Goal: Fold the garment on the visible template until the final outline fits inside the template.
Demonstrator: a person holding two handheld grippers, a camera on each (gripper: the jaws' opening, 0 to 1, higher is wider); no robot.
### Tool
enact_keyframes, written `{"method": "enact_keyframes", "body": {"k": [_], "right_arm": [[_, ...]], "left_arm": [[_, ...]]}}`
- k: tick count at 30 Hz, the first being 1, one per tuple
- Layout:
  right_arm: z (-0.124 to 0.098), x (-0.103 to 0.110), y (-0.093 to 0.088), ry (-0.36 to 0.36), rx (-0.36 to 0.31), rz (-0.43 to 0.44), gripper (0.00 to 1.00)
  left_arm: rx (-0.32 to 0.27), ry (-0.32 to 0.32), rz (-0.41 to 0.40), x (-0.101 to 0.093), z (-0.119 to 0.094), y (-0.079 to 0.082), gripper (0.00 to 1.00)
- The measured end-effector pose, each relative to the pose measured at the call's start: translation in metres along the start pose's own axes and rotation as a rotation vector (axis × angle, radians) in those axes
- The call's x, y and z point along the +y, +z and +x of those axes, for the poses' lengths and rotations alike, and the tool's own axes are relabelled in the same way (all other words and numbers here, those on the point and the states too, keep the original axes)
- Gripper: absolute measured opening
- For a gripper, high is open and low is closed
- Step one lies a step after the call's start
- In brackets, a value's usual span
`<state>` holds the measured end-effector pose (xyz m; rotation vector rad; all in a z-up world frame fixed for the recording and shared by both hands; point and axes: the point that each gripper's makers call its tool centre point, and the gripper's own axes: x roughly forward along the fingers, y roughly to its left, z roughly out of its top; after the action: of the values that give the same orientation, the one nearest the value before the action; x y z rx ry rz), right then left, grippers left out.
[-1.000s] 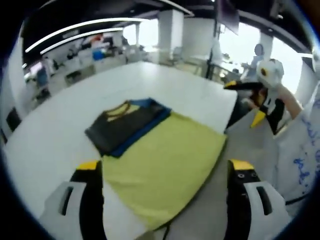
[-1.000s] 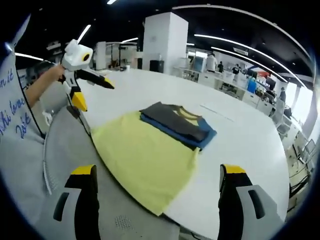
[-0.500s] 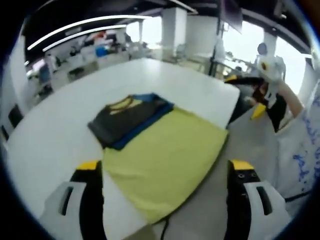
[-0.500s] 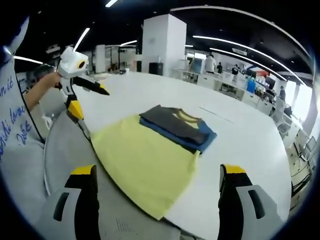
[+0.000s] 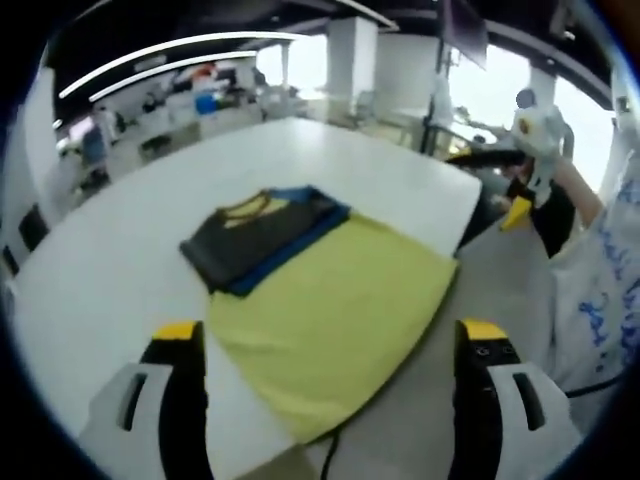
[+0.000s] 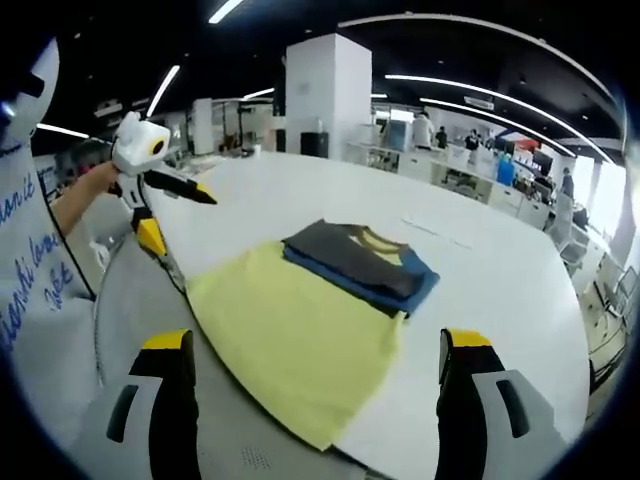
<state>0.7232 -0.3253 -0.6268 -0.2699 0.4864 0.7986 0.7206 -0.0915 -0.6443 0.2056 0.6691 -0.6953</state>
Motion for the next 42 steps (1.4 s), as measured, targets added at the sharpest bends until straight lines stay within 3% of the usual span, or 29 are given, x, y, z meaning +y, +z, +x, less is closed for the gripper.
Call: {"method": "enact_keyframes", "body": {"k": [17,21,27,34,37,42], "right_arm": [[0.002,-0.006,-0.019,-0.027,0.038,0.012,1.00],[0.002,-0.010,-0.031,-0.027,0.075,0.001,1.00],[0.002,-0.015,-0.031,-0.039,0.068,-0.008,1.00],[0.005,-0.013,-0.049,-0.008,0.129,-0.031,1.00],[0.009,-0.009,-0.055,0.019,0.152,-0.018,1.00],[0.015,-0.005,-0.058,0.042,0.175,-0.013,0.97]], "left_arm": [[0.002,-0.008,-0.029,0.005,0.001,-0.009,0.99],[0.006,-0.010,-0.034,0.008,-0.001,-0.009,0.99],[0.061,0.008,-0.055,0.015,0.001,-0.026,0.98],[0.113,0.014,-0.068,0.017,0.000,-0.045,0.92],[0.134,-0.003,-0.103,0.015,-0.001,-0.053,0.83],[0.159,0.037,-0.125,0.023,-0.001,-0.067,0.84]]}}
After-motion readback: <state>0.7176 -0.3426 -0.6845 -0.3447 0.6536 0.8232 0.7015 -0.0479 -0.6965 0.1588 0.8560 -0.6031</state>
